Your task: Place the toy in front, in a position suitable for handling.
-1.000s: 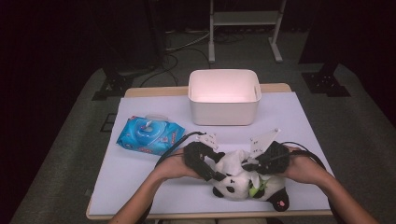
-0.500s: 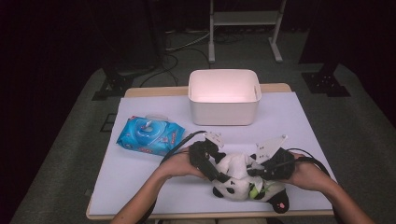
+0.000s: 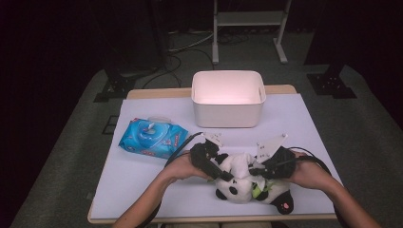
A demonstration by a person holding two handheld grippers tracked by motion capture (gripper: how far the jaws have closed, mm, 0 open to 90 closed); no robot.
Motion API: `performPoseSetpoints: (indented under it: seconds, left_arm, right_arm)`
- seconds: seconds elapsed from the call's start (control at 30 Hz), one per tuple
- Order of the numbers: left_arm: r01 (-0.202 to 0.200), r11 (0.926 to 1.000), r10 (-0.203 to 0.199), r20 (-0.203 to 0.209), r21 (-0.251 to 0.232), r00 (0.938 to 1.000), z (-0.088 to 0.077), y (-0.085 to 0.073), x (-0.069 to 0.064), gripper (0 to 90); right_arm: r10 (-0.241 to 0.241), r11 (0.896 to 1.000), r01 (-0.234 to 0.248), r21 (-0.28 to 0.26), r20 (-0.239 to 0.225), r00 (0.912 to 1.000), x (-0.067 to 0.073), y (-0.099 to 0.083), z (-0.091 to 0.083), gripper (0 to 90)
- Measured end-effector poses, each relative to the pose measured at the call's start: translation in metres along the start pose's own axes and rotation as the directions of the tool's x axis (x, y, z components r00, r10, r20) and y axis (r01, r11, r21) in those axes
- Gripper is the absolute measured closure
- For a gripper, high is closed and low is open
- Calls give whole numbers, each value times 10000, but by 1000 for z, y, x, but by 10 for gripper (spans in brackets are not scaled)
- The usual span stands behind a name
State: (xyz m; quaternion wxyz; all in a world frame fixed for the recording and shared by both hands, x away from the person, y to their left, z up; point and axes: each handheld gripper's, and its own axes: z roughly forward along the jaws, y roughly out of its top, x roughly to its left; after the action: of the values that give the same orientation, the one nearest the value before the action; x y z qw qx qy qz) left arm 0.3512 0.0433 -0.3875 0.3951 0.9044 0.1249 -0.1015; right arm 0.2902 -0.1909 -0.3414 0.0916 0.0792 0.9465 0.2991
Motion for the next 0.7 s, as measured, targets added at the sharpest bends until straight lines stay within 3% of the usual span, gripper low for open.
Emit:
performPoseSetpoints:
  seconds: [0.13,0.2,0.27,0.4,0.57,0.7]
  left_arm:
    - [-480,9988,465,-1027,-124,9936,-20,9,0,316]
    - [-821,9966,811,-1656,7,9829,-31,14,-2,316]
    - [-937,9955,939,-1946,105,9764,-39,16,-2,315]
    - [-1147,9933,1154,-2040,150,9721,-41,10,-5,314]
    - [-1582,9873,1575,-2225,146,9621,-39,6,-13,308]
    - [-1719,9850,1703,-2261,127,9591,-39,5,-19,307]
  right_arm:
    - [16,9995,-6,-309,305,9995,-11,7,0,828]
    - [70,9988,-54,-483,330,9994,-19,13,-1,828]
    - [83,9984,-65,-557,320,9995,-25,19,1,827]
    - [-170,9985,183,-521,263,9995,-27,32,3,827]
    - [-382,9964,385,-758,47,9993,-26,53,5,826]
    - [-438,9953,426,-868,-128,9990,-28,66,8,826]
